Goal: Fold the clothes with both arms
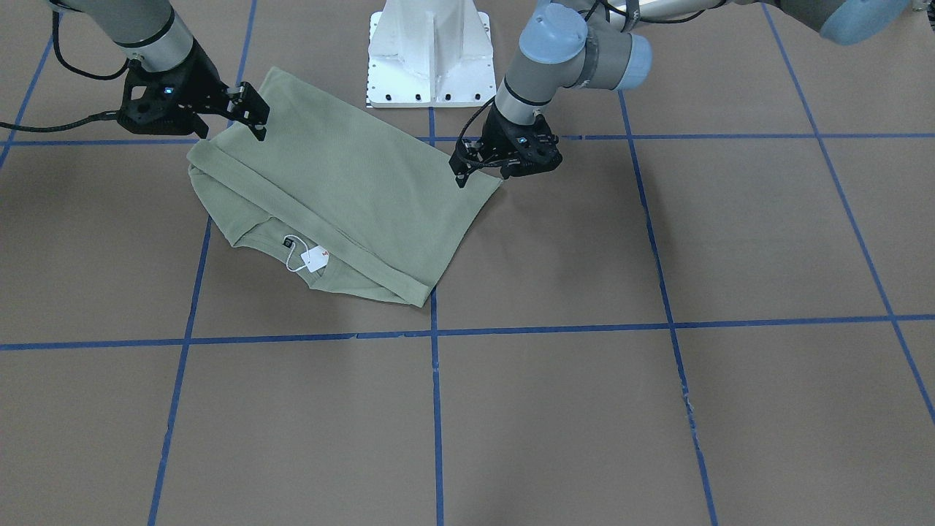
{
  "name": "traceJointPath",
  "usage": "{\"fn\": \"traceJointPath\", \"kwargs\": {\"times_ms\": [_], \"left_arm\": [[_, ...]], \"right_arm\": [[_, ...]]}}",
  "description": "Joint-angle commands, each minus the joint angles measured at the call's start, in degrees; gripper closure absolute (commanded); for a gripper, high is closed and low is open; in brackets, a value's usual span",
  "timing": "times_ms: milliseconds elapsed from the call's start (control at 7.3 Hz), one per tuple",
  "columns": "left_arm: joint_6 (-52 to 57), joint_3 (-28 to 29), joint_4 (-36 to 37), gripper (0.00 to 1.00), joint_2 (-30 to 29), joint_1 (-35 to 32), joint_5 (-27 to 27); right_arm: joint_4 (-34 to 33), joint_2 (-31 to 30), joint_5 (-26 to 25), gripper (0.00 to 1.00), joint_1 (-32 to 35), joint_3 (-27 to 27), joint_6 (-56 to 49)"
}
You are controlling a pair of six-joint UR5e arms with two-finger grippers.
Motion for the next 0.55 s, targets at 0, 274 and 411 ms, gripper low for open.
{"fn": "traceJointPath", "kwargs": {"times_ms": [0, 274, 411], "left_arm": [[-0.98, 0.24, 2.57, 0.00, -0.11, 1.80, 1.47], [-0.63, 1.03, 3.27, 0.04, -0.11, 1.54, 1.82], [-0.28, 1.03, 3.27, 0.11, -0.11, 1.54, 3.13]], "right_arm": [[1.60, 3.09, 0.39, 0.00, 1.45, -3.63, -0.48], [1.51, 3.10, 0.48, 0.00, 1.62, -3.65, -0.39], [1.51, 3.10, 0.48, 0.00, 1.62, -3.64, -0.39]]}}
